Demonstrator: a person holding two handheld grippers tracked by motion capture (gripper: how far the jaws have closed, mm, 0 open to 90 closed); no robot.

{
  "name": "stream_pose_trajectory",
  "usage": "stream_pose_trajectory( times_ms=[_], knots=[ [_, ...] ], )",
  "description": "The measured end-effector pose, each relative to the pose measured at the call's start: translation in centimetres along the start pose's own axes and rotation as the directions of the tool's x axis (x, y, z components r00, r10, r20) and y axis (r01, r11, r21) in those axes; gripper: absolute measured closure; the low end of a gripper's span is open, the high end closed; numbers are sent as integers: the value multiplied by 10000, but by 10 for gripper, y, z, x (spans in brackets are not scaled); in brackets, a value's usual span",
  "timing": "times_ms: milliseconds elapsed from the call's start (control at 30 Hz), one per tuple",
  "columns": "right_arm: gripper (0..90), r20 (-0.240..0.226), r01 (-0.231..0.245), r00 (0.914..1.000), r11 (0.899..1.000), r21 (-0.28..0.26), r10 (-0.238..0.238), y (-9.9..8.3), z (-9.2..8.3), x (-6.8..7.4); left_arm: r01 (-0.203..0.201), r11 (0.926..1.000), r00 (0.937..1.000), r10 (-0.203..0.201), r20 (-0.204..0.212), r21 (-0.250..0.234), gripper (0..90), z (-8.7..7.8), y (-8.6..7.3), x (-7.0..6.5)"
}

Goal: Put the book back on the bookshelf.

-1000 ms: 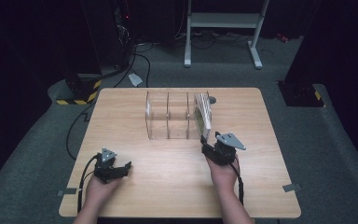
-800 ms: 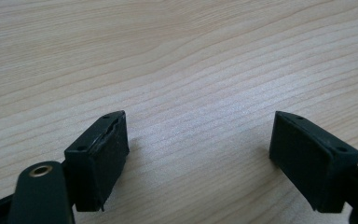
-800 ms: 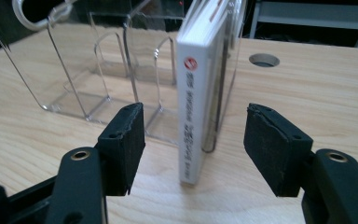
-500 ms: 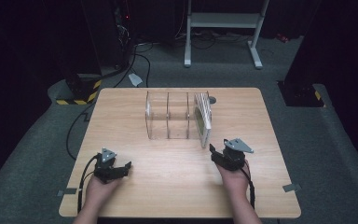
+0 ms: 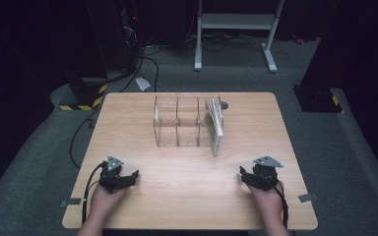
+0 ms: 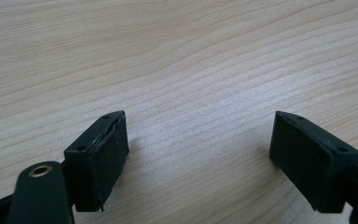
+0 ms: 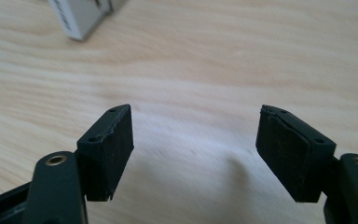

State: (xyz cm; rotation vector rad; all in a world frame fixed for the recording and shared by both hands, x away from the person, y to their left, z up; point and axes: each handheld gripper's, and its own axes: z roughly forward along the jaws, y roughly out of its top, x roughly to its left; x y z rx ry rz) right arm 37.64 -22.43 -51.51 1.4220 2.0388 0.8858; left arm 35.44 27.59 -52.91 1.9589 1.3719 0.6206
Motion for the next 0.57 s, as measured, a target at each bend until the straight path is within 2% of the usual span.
stream_pose_trajectory(
  times_ms=[100, 133, 200, 267, 333, 433, 567],
  knots=[
    [231, 181, -124, 9998, 9990, 439, 116, -10, 0, -12, 8, 10000, 10000, -8, 39, -1, 195, 0, 0, 0],
    [227, 77, -403, 9992, 9983, 413, 400, -13, -1, -16, 4, 10000, 10000, -4, 39, 2, 194, 0, 0, 0],
    [217, 122, -317, 9994, 9987, 392, 313, -15, -3, -21, -2, 10000, 10000, 2, 39, 0, 193, 0, 0, 0],
    [215, 99, -302, 9995, 9987, 414, 298, -17, -5, -21, 0, 10000, 10000, 0, 37, -2, 193, 0, 0, 0],
    [213, 241, -485, 9986, 9979, 424, 475, -17, -5, -18, 25, 10000, 10000, -25, 10, -11, 193, 1, 0, 0],
    [214, 414, -490, 9980, 9980, 388, 474, -17, -6, -16, 43, 10000, 10000, -43, -5, -7, 193, 1, 0, 0],
    [211, 316, -559, 9980, 9975, 424, 545, -17, -5, -17, 46, 10000, 10000, -46, -3, -11, 193, 1, 0, 0]
  ],
)
